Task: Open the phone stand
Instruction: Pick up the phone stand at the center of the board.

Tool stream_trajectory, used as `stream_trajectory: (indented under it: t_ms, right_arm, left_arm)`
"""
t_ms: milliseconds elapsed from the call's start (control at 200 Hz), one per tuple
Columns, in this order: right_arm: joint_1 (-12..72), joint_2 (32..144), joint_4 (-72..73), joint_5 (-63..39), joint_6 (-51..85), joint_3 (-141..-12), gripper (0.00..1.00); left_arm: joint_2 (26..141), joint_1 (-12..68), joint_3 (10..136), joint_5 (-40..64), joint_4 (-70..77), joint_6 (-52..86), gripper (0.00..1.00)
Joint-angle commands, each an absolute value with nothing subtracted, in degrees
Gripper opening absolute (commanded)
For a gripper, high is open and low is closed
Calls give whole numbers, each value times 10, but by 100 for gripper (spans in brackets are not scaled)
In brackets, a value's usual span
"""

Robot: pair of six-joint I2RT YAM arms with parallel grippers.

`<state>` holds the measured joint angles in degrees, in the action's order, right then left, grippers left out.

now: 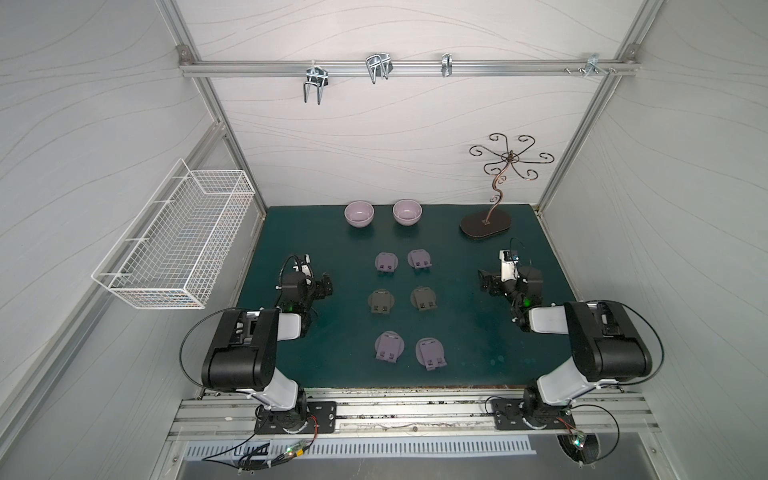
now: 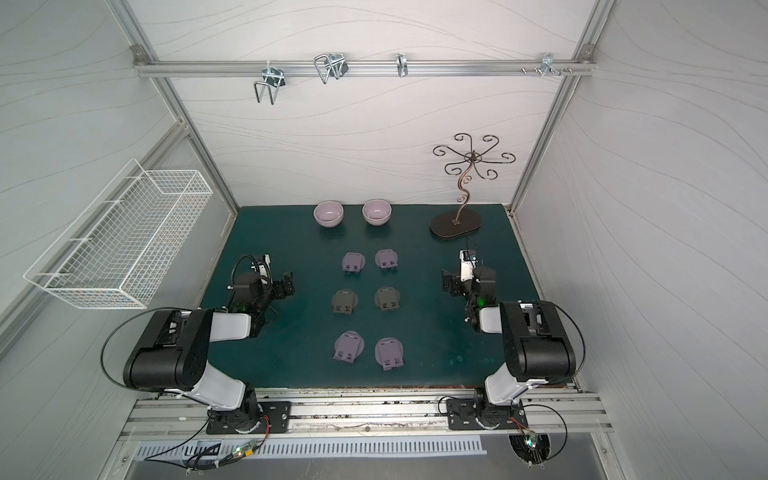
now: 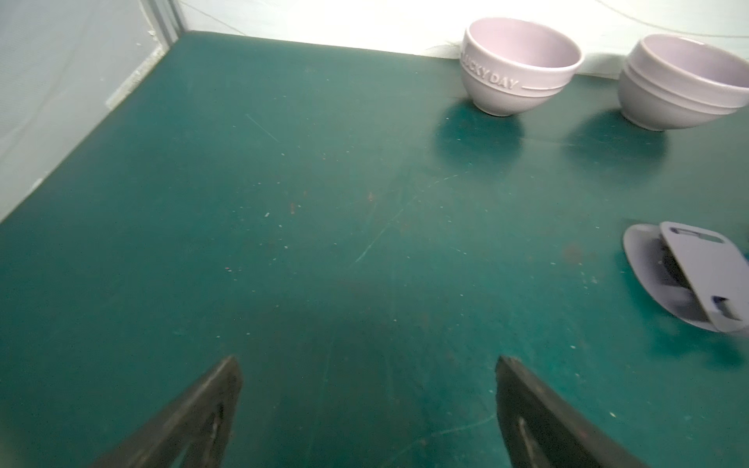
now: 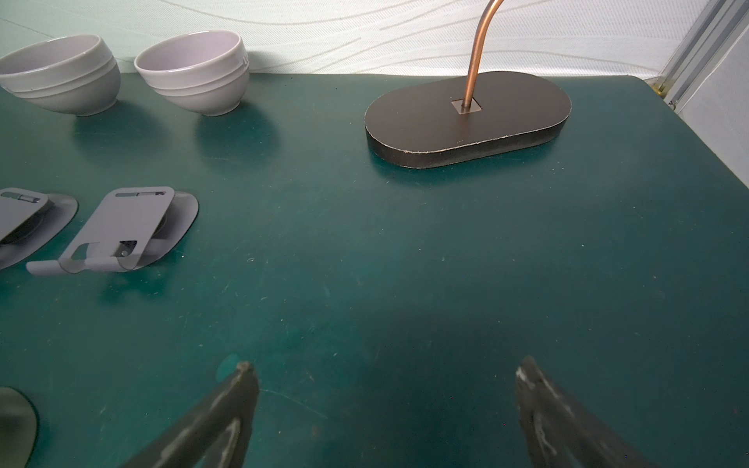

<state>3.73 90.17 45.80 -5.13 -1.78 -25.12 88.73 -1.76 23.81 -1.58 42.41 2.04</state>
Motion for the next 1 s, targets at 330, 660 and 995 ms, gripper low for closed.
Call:
stream_trajectory:
  t_ms: [330,660,995]
  right_arm:
    - [35,802,254,-29,9,-334,99]
    - [-45,782,111,-233,283,-472,99]
    - [-86,844,157,-444,362,-524,99]
  left_arm:
    - [853,39,471,-101,69,12,96]
    - [809,116,579,-63,-108,91,93]
    - [773,157,640,30,-212,160,90]
